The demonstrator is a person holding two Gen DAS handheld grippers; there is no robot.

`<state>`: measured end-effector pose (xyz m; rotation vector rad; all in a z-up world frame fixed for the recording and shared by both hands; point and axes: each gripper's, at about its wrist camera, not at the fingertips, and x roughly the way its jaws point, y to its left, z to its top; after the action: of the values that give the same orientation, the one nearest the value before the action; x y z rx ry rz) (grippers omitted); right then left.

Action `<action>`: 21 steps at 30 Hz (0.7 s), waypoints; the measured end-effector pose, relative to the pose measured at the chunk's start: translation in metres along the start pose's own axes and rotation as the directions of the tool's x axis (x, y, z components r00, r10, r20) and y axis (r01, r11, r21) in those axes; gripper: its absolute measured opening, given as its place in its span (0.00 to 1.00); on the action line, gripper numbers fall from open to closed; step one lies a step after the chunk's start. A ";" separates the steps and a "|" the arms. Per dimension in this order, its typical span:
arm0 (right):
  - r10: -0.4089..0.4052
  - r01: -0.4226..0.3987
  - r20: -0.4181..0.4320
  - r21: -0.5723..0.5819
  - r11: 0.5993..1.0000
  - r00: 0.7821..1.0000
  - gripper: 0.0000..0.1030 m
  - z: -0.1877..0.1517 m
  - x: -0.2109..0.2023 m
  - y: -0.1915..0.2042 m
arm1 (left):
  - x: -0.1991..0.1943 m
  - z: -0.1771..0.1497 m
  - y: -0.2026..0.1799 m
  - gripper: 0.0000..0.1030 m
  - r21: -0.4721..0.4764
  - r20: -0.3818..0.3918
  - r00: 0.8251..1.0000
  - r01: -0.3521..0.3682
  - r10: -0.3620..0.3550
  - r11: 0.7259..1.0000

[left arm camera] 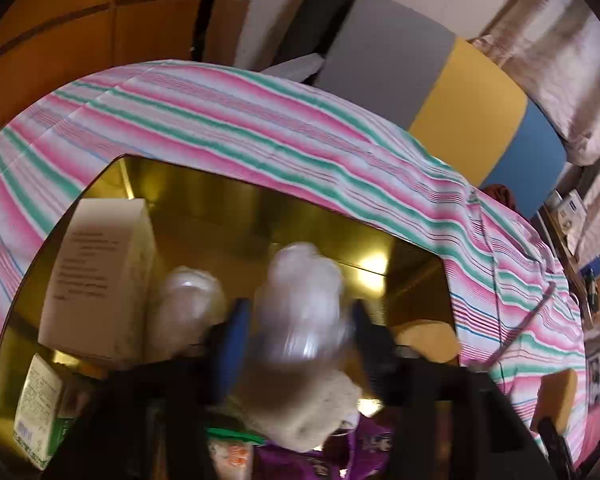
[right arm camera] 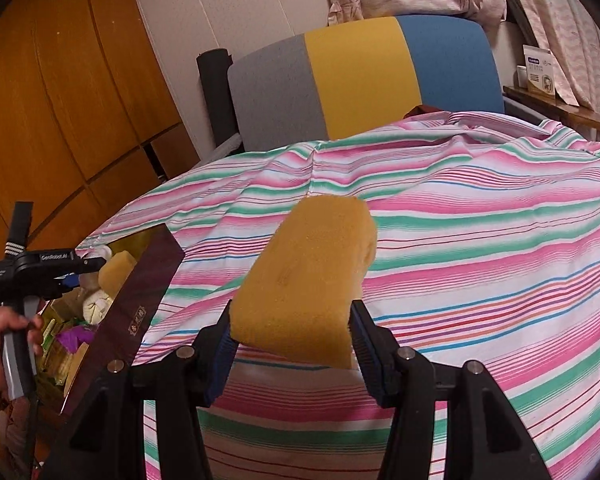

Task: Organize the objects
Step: 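Lower the white ball into the tray and open the left gripper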

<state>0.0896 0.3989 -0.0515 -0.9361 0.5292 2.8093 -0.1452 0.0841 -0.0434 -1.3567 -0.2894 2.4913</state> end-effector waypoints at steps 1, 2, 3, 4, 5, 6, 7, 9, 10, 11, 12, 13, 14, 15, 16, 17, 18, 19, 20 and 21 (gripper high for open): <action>0.003 -0.003 -0.001 -0.004 1.000 1.000 0.52 0.000 0.000 0.001 | -0.002 -0.001 0.003 0.69 -0.015 0.008 1.000 0.005 -0.005 1.000; 0.007 -0.007 -0.002 -0.009 1.000 1.000 0.52 0.001 0.001 0.003 | -0.005 -0.002 0.004 0.69 -0.030 0.018 1.000 0.015 -0.014 0.999; 0.011 -0.011 -0.004 -0.014 1.000 1.000 0.52 0.002 0.002 0.006 | -0.009 -0.004 0.005 0.71 -0.042 0.030 0.999 0.027 -0.026 0.999; 0.017 -0.017 -0.006 -0.016 1.000 1.000 0.52 0.003 0.003 0.009 | -0.014 -0.007 0.006 0.71 -0.050 0.044 0.998 0.038 -0.036 0.998; 0.024 -0.024 -0.009 -0.015 1.000 1.000 0.52 0.005 0.003 0.011 | -0.018 -0.009 0.005 0.72 -0.049 0.056 0.998 0.041 -0.038 0.998; 0.034 -0.034 -0.012 -0.013 0.999 0.999 0.52 0.007 0.004 0.014 | -0.025 -0.013 0.004 0.74 -0.038 0.075 0.996 0.044 -0.042 0.998; 0.044 -0.045 -0.015 -0.012 0.999 0.999 0.52 0.009 0.005 0.018 | -0.028 -0.015 0.003 0.77 -0.028 0.086 0.995 0.045 -0.043 0.999; 0.065 -0.065 -0.019 -0.019 0.998 0.998 0.52 0.013 0.005 0.026 | -0.036 -0.021 0.000 0.77 -0.013 0.107 0.993 0.048 -0.046 0.999; 0.074 -0.074 -0.022 -0.028 0.997 0.997 0.52 0.016 0.006 0.031 | -0.042 -0.025 0.000 0.77 -0.009 0.122 0.991 0.052 -0.050 0.999; 0.083 -0.084 -0.023 -0.039 0.996 0.996 0.52 0.019 0.007 0.037 | -0.047 -0.028 0.001 0.77 -0.008 0.132 0.990 0.053 -0.051 0.999; 0.097 -0.098 -0.024 -0.055 0.994 0.995 0.52 0.023 0.007 0.044 | -0.051 -0.031 0.000 0.79 -0.010 0.141 0.989 0.053 -0.051 0.999; 0.107 -0.108 -0.024 -0.067 0.992 0.994 0.52 0.026 0.007 0.050 | -0.055 -0.035 0.001 0.79 -0.010 0.145 0.988 0.054 -0.052 0.998; 0.116 -0.118 -0.024 -0.078 0.990 0.993 0.52 0.028 0.007 0.056 | -0.058 -0.037 0.001 0.80 -0.008 0.147 0.988 0.054 -0.053 0.998; 0.130 -0.132 -0.024 -0.093 0.987 0.991 0.52 0.031 0.008 0.064 | -0.062 -0.041 0.001 0.80 -0.004 0.151 0.987 0.051 -0.049 0.999; 0.142 -0.144 -0.025 -0.106 0.984 0.989 0.52 0.034 0.009 0.071 | -0.065 -0.045 0.000 0.82 0.006 0.151 0.987 0.046 -0.046 0.999; 0.157 -0.159 -0.028 -0.122 0.980 0.987 0.52 0.038 0.010 0.079 | -0.068 -0.048 0.001 0.82 0.015 0.150 0.988 0.043 -0.045 0.999; 0.168 -0.171 -0.031 -0.133 0.976 0.985 0.52 0.041 0.012 0.086 | -0.070 -0.052 0.000 0.83 0.025 0.151 0.988 0.035 -0.039 0.999; 0.182 -0.185 -0.035 -0.144 0.972 0.983 0.52 0.043 0.014 0.095 | -0.073 -0.057 0.000 0.83 0.035 0.157 0.987 0.022 -0.028 0.999; 0.194 -0.197 -0.038 -0.154 0.968 0.980 0.52 0.046 0.016 0.103 | -0.075 -0.061 -0.001 0.83 0.044 0.160 0.987 0.015 -0.022 0.999; 0.206 -0.210 -0.043 -0.164 0.964 0.978 0.52 0.049 0.019 0.111 | -0.077 -0.065 -0.001 0.83 0.053 0.164 0.986 0.012 -0.021 0.999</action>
<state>0.0213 0.3138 0.0057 -1.0031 0.4212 3.0754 -0.0507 0.0605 -0.0171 -1.1263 -0.2676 2.5826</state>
